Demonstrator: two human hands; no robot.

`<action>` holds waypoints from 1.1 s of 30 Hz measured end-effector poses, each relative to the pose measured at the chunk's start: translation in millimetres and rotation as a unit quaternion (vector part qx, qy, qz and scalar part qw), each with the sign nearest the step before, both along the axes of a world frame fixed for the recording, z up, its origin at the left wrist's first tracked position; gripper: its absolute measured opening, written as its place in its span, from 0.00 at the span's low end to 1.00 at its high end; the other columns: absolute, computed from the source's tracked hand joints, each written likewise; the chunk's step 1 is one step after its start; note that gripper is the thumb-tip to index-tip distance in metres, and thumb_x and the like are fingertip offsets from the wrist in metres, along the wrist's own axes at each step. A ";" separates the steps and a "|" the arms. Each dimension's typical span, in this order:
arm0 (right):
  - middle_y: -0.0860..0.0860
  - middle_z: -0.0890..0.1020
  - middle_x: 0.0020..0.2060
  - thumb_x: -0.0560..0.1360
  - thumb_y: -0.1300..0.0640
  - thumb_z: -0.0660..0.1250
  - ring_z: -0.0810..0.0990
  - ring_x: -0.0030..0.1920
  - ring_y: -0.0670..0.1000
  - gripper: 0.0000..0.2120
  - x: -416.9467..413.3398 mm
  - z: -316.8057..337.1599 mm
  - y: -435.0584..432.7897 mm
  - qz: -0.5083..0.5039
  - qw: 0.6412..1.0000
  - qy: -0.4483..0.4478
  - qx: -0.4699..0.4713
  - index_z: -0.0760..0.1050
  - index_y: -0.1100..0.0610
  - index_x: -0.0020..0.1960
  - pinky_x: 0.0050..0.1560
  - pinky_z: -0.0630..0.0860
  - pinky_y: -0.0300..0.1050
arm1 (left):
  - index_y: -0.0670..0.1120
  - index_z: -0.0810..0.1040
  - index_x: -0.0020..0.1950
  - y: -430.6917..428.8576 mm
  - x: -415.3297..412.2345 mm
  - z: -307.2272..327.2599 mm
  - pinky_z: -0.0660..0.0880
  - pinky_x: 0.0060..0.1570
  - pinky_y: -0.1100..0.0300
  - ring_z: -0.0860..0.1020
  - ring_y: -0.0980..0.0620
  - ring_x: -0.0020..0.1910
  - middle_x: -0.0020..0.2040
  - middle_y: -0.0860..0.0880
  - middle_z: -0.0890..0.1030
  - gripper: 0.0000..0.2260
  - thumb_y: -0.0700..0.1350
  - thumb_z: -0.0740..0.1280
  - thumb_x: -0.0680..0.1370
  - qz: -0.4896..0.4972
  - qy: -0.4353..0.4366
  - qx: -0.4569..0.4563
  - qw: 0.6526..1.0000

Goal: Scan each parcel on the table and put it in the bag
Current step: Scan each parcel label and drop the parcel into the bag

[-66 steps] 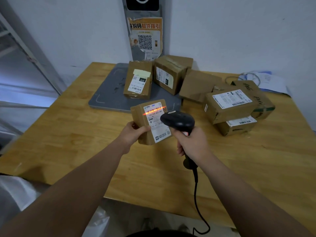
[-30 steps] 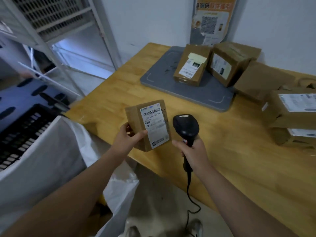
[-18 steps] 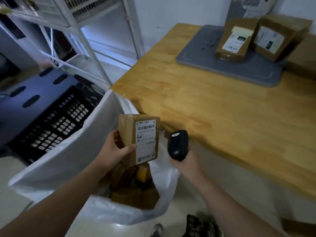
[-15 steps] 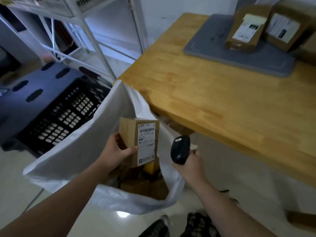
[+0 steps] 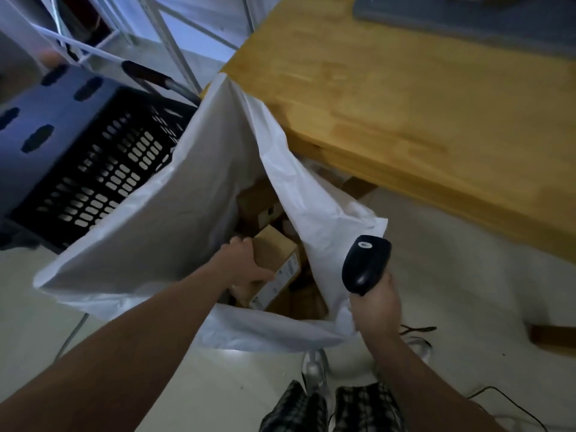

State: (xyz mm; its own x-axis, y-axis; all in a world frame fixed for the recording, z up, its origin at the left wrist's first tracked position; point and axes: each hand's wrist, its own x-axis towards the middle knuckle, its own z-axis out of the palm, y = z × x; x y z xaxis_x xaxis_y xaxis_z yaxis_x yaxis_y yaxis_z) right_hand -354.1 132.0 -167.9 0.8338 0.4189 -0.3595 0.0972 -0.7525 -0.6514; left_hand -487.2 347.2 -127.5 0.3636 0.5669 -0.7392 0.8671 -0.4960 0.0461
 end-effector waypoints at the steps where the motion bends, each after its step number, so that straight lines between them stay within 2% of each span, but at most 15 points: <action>1: 0.62 0.78 0.48 0.71 0.68 0.67 0.78 0.46 0.63 0.16 -1.2 -2.0 0.1 -0.009 1.000 -0.002 0.000 0.71 0.66 0.59 0.41 0.67 0.44 | 0.45 0.53 0.78 -0.6 4.5 -8.9 0.67 0.68 0.48 0.63 0.41 0.72 0.75 0.41 0.59 0.45 0.66 0.68 0.71 -0.010 -0.004 -0.022 1.000; 3: 0.62 0.78 0.49 0.72 0.67 0.67 0.78 0.47 0.64 0.18 -2.2 -8.5 1.0 -0.012 1.000 -0.011 -0.001 0.70 0.66 0.61 0.42 0.67 0.45 | 0.47 0.55 0.79 -4.0 12.4 -29.2 0.66 0.69 0.49 0.64 0.44 0.73 0.77 0.44 0.60 0.44 0.67 0.67 0.72 -0.005 -0.025 -0.092 0.995; 5: 0.62 0.79 0.49 0.72 0.67 0.67 0.78 0.46 0.64 0.18 -1.6 -13.9 2.5 -0.016 1.000 -0.019 0.001 0.70 0.66 0.61 0.41 0.67 0.45 | 0.48 0.59 0.78 -10.8 19.4 -47.1 0.68 0.67 0.51 0.66 0.45 0.71 0.76 0.46 0.63 0.39 0.66 0.66 0.73 -0.032 -0.006 -0.135 0.990; 6: 0.62 0.79 0.48 0.72 0.67 0.67 0.79 0.45 0.64 0.18 -0.7 -16.2 3.1 -0.019 1.000 -0.022 0.002 0.71 0.66 0.60 0.41 0.67 0.45 | 0.48 0.65 0.75 -13.3 22.1 -54.9 0.71 0.63 0.53 0.70 0.46 0.68 0.73 0.46 0.68 0.33 0.63 0.65 0.75 -0.056 0.015 -0.136 0.989; 8: 0.61 0.79 0.46 0.72 0.65 0.67 0.79 0.44 0.63 0.17 1.0 -18.7 4.3 -0.019 1.000 -0.020 -0.006 0.71 0.66 0.60 0.41 0.66 0.44 | 0.47 0.77 0.65 -15.8 26.1 -69.8 0.74 0.48 0.58 0.78 0.50 0.54 0.60 0.46 0.79 0.20 0.57 0.65 0.78 -0.087 0.052 -0.130 0.986; 9: 0.60 0.79 0.46 0.73 0.65 0.67 0.78 0.44 0.62 0.17 1.8 -19.4 4.5 -0.016 1.000 -0.019 -0.011 0.70 0.65 0.60 0.41 0.66 0.44 | 0.46 0.80 0.59 -15.6 27.7 -74.6 0.72 0.42 0.60 0.78 0.51 0.48 0.53 0.47 0.81 0.16 0.56 0.65 0.78 -0.096 0.060 -0.126 0.985; 11: 0.59 0.79 0.46 0.73 0.64 0.67 0.79 0.44 0.62 0.18 3.5 -19.9 3.7 -0.008 1.000 -0.020 -0.017 0.70 0.64 0.61 0.40 0.67 0.45 | 0.47 0.81 0.51 -12.8 29.5 -78.5 0.71 0.37 0.61 0.78 0.52 0.43 0.47 0.48 0.81 0.13 0.56 0.67 0.76 -0.106 0.051 -0.107 0.987; 14: 0.60 0.79 0.49 0.72 0.64 0.67 0.79 0.47 0.63 0.19 7.6 -18.7 1.9 0.004 1.000 -0.012 -0.016 0.69 0.64 0.63 0.42 0.69 0.46 | 0.49 0.78 0.50 -9.1 35.9 -67.3 0.74 0.42 0.58 0.78 0.51 0.44 0.47 0.49 0.79 0.16 0.61 0.66 0.74 -0.091 0.013 -0.083 0.992; 17: 0.60 0.78 0.52 0.73 0.60 0.69 0.79 0.48 0.62 0.22 14.8 -9.5 1.8 0.018 1.000 -0.011 -0.008 0.69 0.64 0.64 0.43 0.72 0.48 | 0.47 0.75 0.54 -7.0 47.7 -42.1 0.70 0.46 0.57 0.74 0.51 0.48 0.51 0.48 0.76 0.13 0.56 0.63 0.79 -0.116 -0.029 -0.064 0.991; 20: 0.59 0.79 0.49 0.73 0.57 0.70 0.79 0.47 0.62 0.22 26.6 6.9 3.7 0.029 1.000 -0.011 0.001 0.69 0.64 0.63 0.41 0.72 0.48 | 0.44 0.76 0.63 -9.7 60.3 -10.8 0.70 0.50 0.59 0.74 0.52 0.51 0.55 0.49 0.77 0.14 0.50 0.61 0.81 -0.110 -0.104 -0.059 0.987; 26: 0.58 0.78 0.54 0.73 0.56 0.71 0.79 0.48 0.59 0.20 69.0 59.2 2.2 0.021 0.998 -0.007 0.056 0.70 0.61 0.62 0.41 0.68 0.43 | 0.45 0.73 0.67 -25.1 100.5 51.7 0.74 0.55 0.57 0.76 0.49 0.58 0.62 0.47 0.77 0.19 0.53 0.63 0.80 -0.114 -0.201 -0.053 0.972; 29: 0.58 0.82 0.48 0.73 0.56 0.72 0.81 0.47 0.58 0.20 104.9 80.8 -8.0 0.013 0.997 -0.011 0.079 0.73 0.62 0.62 0.33 0.66 0.40 | 0.44 0.74 0.67 -35.4 138.2 84.2 0.71 0.55 0.60 0.76 0.49 0.59 0.62 0.47 0.78 0.19 0.53 0.63 0.80 -0.139 -0.239 -0.037 0.960; 31: 0.57 0.83 0.45 0.72 0.56 0.72 0.82 0.45 0.57 0.21 135.6 96.0 -18.8 -0.005 0.996 -0.021 0.089 0.72 0.61 0.62 0.33 0.69 0.40 | 0.45 0.74 0.67 -42.8 168.9 104.8 0.70 0.54 0.62 0.76 0.49 0.60 0.62 0.47 0.78 0.18 0.51 0.63 0.80 -0.142 -0.269 -0.039 0.952; 33: 0.53 0.80 0.39 0.72 0.57 0.72 0.80 0.38 0.52 0.17 169.5 115.4 -31.7 -0.026 0.994 -0.037 0.097 0.70 0.57 0.58 0.32 0.68 0.39 | 0.46 0.74 0.67 -50.5 201.9 123.1 0.71 0.54 0.61 0.76 0.49 0.60 0.61 0.47 0.78 0.17 0.50 0.64 0.80 -0.136 -0.299 -0.048 0.943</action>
State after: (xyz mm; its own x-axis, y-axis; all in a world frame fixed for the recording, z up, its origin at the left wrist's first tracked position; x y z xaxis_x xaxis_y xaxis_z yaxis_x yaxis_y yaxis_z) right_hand -184.6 100.3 -52.4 0.8768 0.4308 -0.2137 0.1147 -0.6190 -0.7770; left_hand -285.3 296.6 -4.4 0.8543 0.3329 -0.3991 0.5128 -0.6646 0.5434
